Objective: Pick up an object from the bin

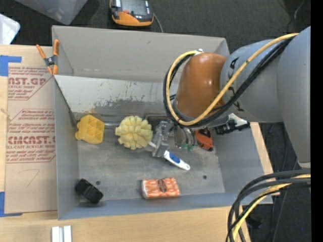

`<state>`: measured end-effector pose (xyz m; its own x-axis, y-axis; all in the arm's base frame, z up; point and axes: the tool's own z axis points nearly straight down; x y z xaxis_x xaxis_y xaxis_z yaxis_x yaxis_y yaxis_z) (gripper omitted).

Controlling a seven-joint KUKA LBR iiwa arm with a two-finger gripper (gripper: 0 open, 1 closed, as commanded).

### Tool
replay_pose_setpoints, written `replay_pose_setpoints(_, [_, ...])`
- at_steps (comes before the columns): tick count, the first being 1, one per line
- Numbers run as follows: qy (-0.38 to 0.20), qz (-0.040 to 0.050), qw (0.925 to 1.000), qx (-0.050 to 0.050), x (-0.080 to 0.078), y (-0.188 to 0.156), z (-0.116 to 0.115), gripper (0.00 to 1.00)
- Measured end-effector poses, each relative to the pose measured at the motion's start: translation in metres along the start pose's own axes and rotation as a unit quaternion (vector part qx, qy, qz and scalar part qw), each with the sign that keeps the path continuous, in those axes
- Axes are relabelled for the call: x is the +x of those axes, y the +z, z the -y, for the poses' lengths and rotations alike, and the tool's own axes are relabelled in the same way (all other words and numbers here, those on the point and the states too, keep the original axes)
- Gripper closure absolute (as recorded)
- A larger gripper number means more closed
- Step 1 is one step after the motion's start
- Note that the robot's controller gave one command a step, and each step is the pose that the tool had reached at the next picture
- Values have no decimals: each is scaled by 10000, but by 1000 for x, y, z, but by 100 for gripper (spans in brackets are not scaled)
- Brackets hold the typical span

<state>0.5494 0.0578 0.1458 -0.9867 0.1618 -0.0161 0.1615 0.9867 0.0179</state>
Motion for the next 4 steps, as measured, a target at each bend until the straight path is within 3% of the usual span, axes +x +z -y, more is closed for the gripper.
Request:
replay_pose_setpoints(1, [0,0,10000,0,0,0,0,100])
replay_pose_setpoints(2, [-623,3,9981,1,-10,30,23,100])
replay_pose_setpoints(3, [1108,1,9938,-2,-2,33,10,0])
replay_pose_setpoints(4, [1102,0,9939,-3,-1,33,10,0])
